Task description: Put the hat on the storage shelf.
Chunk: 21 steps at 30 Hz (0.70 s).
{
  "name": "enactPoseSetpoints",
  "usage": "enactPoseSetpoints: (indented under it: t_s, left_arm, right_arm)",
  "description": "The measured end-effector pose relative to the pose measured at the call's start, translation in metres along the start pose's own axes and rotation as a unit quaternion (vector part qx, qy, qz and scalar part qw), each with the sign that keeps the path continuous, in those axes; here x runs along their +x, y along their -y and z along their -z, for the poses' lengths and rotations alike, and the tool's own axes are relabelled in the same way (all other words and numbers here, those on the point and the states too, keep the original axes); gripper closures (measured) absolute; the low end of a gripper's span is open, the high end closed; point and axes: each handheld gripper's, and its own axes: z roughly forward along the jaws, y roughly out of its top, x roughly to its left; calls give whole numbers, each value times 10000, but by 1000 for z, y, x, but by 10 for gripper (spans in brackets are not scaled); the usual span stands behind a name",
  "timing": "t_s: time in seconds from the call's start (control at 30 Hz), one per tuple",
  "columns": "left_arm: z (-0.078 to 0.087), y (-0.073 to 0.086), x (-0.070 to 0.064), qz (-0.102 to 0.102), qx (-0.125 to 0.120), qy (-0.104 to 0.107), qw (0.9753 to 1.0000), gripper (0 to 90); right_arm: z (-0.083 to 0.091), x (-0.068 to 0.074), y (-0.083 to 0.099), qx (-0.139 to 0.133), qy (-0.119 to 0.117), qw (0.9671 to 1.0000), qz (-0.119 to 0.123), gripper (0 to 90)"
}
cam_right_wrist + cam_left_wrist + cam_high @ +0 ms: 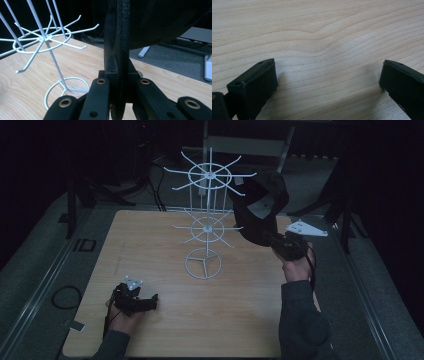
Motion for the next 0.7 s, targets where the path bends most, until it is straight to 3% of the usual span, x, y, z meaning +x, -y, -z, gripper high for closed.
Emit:
enactPoseSetpoints:
  t_s: [0.7]
  left_arm:
    - [0,0,0,0,-1,-2,10000,15]
  right_arm:
    - [1,0,-7,-139,36,9999,3,866]
